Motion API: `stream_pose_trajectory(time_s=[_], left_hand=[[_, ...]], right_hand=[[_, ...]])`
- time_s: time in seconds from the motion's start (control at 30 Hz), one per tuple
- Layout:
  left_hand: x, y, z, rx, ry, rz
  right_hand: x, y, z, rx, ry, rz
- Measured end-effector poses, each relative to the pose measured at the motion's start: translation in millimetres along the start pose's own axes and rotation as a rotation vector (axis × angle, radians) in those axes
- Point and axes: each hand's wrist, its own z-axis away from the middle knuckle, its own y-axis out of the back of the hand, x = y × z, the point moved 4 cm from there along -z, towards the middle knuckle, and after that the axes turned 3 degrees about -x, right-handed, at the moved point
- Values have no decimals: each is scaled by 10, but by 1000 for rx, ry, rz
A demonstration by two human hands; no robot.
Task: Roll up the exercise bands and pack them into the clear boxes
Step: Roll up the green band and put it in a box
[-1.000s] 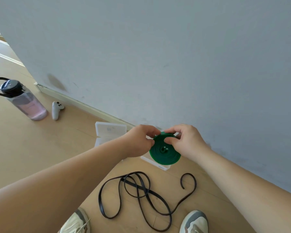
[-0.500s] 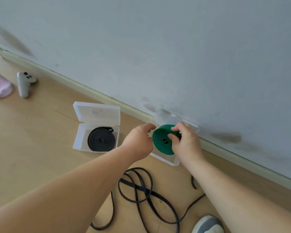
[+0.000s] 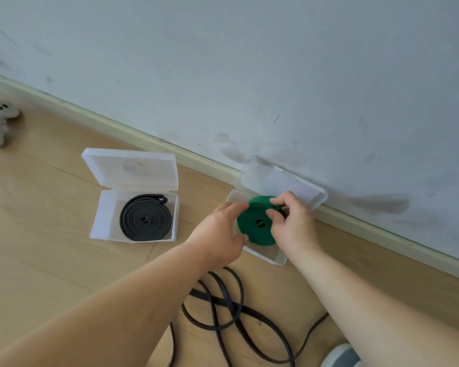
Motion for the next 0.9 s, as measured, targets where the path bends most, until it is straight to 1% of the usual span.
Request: stream_pose_trajectory(time_s=[0.13,0.27,0.37,0.43,0.57,0.7,0.77,0.83,0.9], left_hand=[[-62,-63,-2,29,-12,-2],[-191,-168,62,6,14,-29],[-218,-212,72,81,6,-33],[-159,-235,54,94,-27,-121],[-81,-337,70,49,-93,-321],[-71,-370,36,-73,-115,-487],[-44,-396,11,-122,-120,-556],[-28,-424,0,-128,-107,-588],[-16,-445,-5,-134,-93,-598]], right_hand=[[34,45,-65,-14,-19,-22],[59,-39,-16,-44,-44,-46],[101,-100,18,-53,-53,-60],[110,-135,67,-66,-49,-55],[137,-200,232,-45,-43,-42],[324,-216,349,-39,-77,-30],[383,-203,420,-46,-46,45],[379,-193,493,-47,68,238],[359,-209,570,-98,122,437]])
